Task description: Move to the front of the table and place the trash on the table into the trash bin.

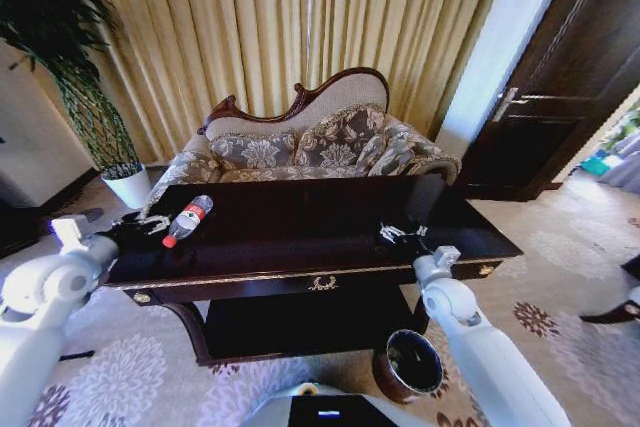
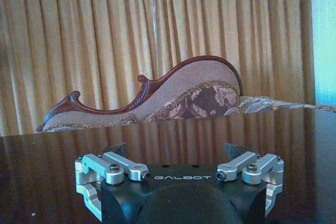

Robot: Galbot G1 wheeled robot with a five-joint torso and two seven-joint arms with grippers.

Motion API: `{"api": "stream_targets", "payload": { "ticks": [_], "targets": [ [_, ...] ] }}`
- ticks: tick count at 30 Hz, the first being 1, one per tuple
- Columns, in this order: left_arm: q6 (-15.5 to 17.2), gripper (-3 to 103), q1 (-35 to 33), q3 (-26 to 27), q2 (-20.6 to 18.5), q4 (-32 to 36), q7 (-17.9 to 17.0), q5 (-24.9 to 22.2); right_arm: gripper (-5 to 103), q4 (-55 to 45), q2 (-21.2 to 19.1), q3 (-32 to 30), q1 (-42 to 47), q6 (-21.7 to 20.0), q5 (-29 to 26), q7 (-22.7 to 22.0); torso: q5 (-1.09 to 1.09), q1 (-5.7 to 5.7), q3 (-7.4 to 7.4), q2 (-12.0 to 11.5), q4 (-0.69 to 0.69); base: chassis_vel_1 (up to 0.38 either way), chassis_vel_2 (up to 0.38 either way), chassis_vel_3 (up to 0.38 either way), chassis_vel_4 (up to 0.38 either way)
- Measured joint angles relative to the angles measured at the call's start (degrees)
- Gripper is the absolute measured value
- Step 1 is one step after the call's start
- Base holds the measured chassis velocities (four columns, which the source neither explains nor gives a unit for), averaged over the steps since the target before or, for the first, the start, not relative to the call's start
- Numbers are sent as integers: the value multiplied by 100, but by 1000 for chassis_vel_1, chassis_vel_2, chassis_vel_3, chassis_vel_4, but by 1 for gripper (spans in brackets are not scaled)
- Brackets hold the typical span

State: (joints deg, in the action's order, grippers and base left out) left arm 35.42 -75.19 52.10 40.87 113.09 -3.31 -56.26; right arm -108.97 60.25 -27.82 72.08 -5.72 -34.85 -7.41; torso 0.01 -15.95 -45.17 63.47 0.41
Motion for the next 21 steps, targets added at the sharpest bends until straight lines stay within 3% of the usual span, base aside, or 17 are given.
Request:
{"api": "stream_targets", "payload": {
  "ticks": [11, 21],
  "targets": [
    [304, 100, 234, -380, -5, 72, 90, 34, 100, 43, -3, -42, 15, 54, 25, 0, 0, 0, 0, 0, 0, 0, 0, 0, 0],
    [462, 100, 208, -363, 76, 41, 4, 71, 100, 152, 6, -26, 5, 146, 162, 6, -1, 0, 0, 0, -1, 0, 0, 0, 0]
  ]
}}
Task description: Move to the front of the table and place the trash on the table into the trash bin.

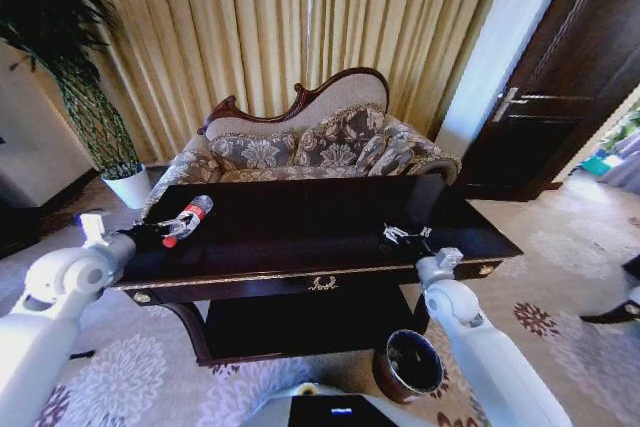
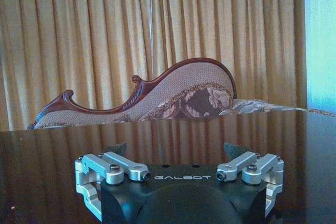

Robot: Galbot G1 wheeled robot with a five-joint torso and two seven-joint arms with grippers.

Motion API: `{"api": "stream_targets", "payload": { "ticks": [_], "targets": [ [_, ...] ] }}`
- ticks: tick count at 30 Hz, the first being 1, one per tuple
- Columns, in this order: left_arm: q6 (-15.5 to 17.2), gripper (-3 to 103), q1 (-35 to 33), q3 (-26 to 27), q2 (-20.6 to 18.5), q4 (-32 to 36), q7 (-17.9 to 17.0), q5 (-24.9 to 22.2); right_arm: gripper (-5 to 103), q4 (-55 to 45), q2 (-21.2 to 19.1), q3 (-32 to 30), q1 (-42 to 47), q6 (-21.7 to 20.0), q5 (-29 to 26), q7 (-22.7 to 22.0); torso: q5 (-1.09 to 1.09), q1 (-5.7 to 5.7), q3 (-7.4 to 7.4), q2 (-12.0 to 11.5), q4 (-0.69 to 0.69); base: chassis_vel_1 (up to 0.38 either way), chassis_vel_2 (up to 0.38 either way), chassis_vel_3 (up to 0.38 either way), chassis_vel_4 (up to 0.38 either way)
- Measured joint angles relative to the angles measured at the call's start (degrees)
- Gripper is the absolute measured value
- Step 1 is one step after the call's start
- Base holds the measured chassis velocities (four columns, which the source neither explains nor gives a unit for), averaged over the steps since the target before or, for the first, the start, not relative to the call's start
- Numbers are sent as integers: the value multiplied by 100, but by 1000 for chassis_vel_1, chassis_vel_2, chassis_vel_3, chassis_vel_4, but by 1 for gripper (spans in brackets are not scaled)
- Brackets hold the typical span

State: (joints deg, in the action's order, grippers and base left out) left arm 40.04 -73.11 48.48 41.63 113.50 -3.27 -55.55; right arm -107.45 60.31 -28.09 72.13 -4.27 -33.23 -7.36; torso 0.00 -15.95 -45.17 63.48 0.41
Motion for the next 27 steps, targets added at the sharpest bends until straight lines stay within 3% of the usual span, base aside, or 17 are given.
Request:
{"api": "stream_targets", "payload": {
  "ticks": [27],
  "targets": [
    [77, 100, 103, -59, -13, 14, -3, -2, 100, -18, 22, 18, 54, 86, 93, 7, 0, 0, 0, 1, 1, 0, 0, 0, 0]
  ]
}}
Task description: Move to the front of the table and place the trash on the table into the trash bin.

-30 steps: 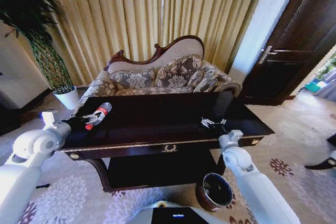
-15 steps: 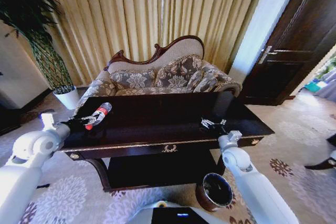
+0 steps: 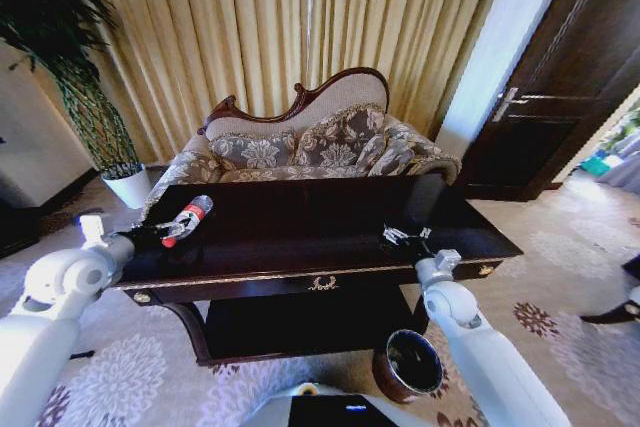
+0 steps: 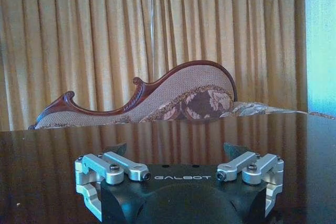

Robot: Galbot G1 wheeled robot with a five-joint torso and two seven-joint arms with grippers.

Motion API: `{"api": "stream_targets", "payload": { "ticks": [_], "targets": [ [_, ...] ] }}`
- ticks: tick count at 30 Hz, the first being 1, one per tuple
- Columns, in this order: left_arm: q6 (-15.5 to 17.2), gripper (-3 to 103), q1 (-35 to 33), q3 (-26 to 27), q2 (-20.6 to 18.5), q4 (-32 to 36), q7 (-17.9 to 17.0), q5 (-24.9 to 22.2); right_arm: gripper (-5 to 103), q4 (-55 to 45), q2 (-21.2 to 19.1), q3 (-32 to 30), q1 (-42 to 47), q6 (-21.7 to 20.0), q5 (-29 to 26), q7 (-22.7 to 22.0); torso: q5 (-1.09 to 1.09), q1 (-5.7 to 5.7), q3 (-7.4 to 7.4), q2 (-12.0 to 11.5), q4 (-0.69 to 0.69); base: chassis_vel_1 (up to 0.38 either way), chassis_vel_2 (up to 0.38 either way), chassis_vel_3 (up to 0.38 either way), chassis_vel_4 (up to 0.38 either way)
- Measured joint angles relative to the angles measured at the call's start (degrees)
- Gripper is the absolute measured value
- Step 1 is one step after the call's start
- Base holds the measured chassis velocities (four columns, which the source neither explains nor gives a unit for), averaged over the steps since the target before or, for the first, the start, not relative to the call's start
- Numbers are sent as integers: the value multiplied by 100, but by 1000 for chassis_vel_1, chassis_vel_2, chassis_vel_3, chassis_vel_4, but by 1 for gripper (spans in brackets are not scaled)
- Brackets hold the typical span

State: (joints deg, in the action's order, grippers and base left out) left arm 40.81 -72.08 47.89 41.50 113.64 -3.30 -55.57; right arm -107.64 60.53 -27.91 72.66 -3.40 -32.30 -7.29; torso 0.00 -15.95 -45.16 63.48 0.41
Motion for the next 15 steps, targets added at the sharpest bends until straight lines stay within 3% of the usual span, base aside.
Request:
{"api": "stream_targets", "payload": {
  "ticks": [15],
  "targets": [
    [0, 100, -71, 4, 69, -15, 2, 8, 100, -522, -259, -101, -145, -216, -337, -14, 0, 0, 0, 0, -1, 0, 0, 0, 0]
  ]
}}
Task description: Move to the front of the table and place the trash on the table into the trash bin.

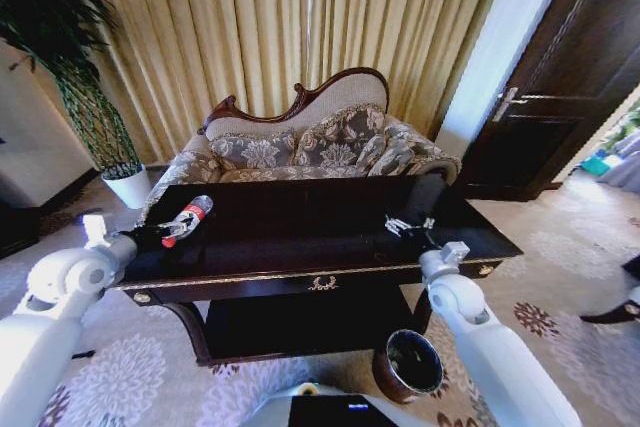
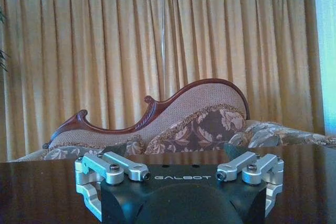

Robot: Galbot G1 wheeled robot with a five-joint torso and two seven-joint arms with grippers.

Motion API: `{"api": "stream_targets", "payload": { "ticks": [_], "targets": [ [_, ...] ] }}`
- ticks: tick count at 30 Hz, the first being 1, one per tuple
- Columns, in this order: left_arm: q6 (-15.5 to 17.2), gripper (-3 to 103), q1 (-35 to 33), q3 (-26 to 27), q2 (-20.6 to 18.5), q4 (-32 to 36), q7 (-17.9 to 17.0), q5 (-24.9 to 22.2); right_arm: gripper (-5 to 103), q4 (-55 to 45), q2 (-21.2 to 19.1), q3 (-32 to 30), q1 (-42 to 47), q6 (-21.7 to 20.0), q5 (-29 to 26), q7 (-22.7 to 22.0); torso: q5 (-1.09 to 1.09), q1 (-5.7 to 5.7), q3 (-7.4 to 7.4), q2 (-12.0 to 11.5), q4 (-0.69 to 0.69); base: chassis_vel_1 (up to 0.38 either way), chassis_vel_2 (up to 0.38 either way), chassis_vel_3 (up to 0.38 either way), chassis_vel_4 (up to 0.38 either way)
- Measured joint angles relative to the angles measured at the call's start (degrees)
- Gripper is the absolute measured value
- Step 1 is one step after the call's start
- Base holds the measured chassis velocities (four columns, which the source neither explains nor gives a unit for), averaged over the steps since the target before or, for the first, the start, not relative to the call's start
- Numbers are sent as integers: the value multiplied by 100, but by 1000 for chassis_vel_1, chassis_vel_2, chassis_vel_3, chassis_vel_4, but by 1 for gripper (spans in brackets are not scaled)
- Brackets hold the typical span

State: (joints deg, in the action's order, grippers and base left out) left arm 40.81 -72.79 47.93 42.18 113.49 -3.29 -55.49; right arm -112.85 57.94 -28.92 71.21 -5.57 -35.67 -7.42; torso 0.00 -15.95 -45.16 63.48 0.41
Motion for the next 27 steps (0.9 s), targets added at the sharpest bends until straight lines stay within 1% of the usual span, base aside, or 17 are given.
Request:
{"api": "stream_targets", "payload": {
  "ticks": [5, 15, 16, 21, 22, 24, 25, 27],
  "targets": [
    [0, 100, 0, -10, 5, -25, 4, 7, 100, -52, -58, 8, -12, -120, -57, -5, 0, 0, 0, 0, 1, 0, 0, 0, 0],
    [0, 100, 2, -37, 7, -108, 20, 11, 100, -21, -107, 28, -64, -130, -69, -6, 0, 0, 0, 0, 0, 0, 0, 0, 0],
    [0, 100, 32, -69, 11, -135, 24, 14, 100, -31, -116, 29, -80, -130, -174, -13, 0, 0, 0, 0, 0, 0, 0, 0, 0],
    [-1, 100, 50, -94, 16, -139, 30, 14, 100, -46, -131, 17, -81, -130, -206, -17, 0, 0, 0, 0, 0, 0, 0, 0, 0],
    [-1, 103, 54, -101, 23, -143, 27, 13, 100, -50, -133, 14, -81, -130, -207, -18, 0, 0, 0, 0, 0, 0, 0, 0, 0],
    [-2, 94, 53, -106, 36, -146, 20, 12, 100, -57, -133, 12, -82, -130, -216, -19, 0, 0, 0, 0, 0, 0, 0, 0, 0],
    [-2, 94, 53, -106, 36, -146, 20, 12, 100, -57, -133, 12, -82, -130, -216, -19, 0, 0, 0, 0, 0, 0, 0, 0, 0],
    [-2, 84, 41, -102, 45, -145, 10, -1, 100, -60, -133, 10, -83, -128, -228, -19, 0, 0, 0, 0, 0, 0, 0, 0, 0]
  ]
}}
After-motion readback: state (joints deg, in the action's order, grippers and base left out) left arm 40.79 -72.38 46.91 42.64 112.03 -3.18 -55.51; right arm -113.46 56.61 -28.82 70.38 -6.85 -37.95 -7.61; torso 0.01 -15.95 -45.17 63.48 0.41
